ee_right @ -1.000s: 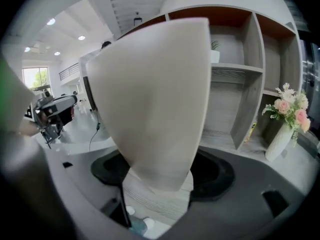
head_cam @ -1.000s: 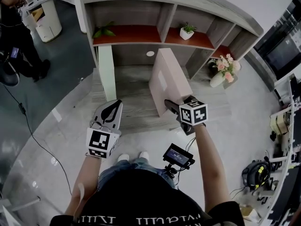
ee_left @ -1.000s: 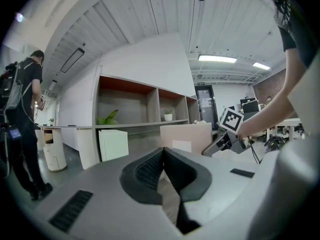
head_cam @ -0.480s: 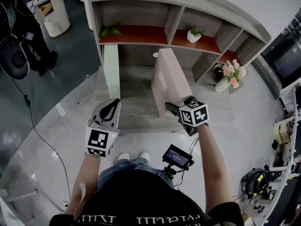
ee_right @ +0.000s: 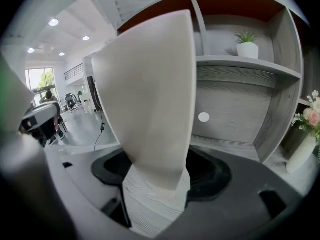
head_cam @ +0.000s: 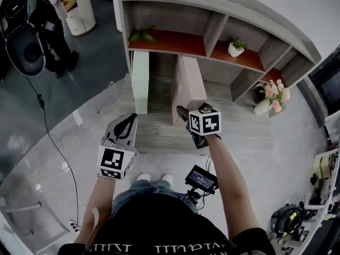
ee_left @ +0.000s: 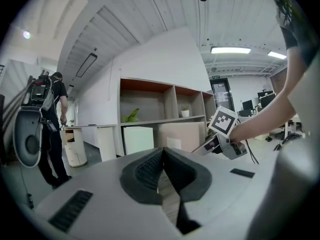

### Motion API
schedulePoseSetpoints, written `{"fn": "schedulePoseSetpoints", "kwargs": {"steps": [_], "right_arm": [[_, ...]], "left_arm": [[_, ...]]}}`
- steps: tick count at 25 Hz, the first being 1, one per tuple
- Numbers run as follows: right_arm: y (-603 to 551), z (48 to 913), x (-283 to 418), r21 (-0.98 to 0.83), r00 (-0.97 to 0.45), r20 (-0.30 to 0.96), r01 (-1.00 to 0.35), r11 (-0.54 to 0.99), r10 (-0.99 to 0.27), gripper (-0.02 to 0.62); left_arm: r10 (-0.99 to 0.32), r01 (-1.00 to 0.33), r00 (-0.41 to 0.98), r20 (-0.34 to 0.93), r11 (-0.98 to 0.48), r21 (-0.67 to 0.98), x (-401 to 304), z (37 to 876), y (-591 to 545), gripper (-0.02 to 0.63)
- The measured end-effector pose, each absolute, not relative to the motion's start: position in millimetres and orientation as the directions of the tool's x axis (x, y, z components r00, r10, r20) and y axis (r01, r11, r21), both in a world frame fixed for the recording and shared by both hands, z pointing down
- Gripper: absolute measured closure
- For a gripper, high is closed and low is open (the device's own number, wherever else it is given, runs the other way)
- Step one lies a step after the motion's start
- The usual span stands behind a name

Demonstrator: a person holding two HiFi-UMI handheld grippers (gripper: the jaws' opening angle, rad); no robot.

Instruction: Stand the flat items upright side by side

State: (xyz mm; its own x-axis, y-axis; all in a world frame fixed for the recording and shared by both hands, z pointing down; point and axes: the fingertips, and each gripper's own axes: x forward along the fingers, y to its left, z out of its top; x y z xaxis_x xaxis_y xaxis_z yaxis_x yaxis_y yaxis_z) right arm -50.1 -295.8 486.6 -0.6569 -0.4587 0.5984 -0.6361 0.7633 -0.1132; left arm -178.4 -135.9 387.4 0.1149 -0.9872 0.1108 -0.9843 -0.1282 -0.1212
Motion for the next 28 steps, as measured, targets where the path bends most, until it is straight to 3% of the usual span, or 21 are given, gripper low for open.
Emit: {"fn": "schedulePoseSetpoints", "kwargs": {"steps": [16,28], "right_arm": [[-309.8,482.0,-156.8,-0.162,-0.715,0.56,-0.59,0.791,-0.418,0.249],[-288.4,479.4,-178.8,-0.276,-0.84,0.519,-0.341,0.899,-0.159,0.227]], "left_arm": [[-0.993,-0.991,-0.017,0.114,0.002,-0.133,-228.7,386.0,-119.6,0.594],[-0.993,-0.991,-0.024,0.113,0.009,-0.135,-236.9,385.6,-130.7,0.594]]}}
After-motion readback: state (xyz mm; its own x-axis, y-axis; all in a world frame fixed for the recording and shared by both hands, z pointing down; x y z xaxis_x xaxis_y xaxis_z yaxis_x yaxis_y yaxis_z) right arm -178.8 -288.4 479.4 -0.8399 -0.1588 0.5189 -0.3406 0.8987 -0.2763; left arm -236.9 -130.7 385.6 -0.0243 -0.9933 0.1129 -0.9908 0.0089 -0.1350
